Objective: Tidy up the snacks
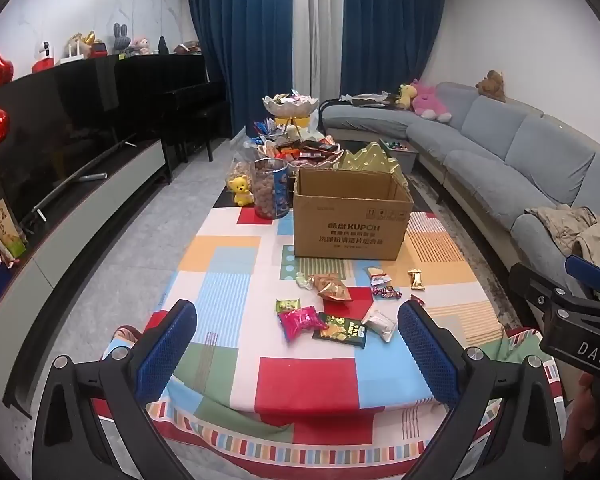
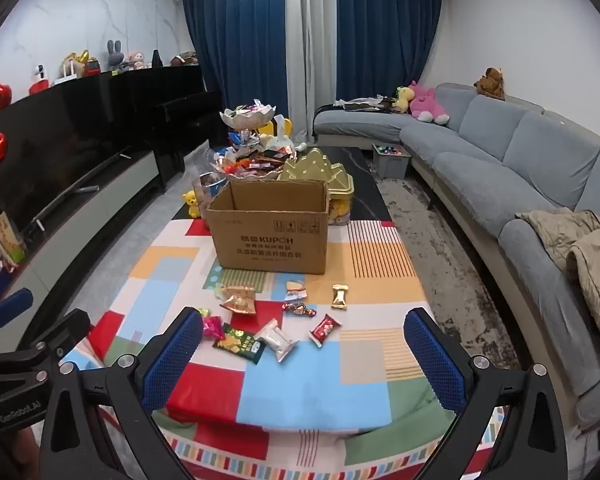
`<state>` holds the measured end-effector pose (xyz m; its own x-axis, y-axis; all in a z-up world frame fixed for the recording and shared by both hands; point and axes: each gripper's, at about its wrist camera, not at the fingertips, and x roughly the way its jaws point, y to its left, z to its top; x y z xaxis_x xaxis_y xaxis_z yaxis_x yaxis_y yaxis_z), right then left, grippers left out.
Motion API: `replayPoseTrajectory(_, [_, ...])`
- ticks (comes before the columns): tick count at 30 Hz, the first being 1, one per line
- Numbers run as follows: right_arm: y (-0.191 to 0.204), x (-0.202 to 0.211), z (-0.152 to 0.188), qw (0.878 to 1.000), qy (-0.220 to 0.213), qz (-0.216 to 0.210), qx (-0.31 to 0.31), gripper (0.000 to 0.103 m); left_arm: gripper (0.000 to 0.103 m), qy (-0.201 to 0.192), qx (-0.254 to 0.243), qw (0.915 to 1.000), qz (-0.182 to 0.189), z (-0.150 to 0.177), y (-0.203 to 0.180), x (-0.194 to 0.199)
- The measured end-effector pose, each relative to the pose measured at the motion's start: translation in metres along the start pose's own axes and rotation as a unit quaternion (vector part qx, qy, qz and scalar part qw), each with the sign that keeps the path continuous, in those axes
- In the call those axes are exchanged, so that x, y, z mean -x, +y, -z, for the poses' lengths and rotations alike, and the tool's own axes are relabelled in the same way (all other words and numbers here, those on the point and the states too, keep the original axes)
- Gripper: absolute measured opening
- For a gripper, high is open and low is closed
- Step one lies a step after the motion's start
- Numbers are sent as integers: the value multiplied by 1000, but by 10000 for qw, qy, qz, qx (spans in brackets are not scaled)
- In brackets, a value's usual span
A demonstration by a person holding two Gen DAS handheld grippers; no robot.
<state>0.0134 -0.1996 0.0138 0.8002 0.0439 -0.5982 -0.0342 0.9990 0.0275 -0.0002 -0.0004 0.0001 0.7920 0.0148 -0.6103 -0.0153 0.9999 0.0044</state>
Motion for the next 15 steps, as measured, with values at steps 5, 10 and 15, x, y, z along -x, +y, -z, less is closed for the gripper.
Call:
replayPoseTrajectory(5, [-1,1,0,10000,-21,-53,-40,102,102,41,53,10000,46,-1,1,1])
replayPoseTrajectory(10, [-2,1,0,10000,-28,-66,-62,102,102,11,68,9999,72,-6,4,6])
replayPoseTrajectory(15, [-4,2,-1,9999,-29,-73,-75,102,102,12,56,10000,74,-5,4,4])
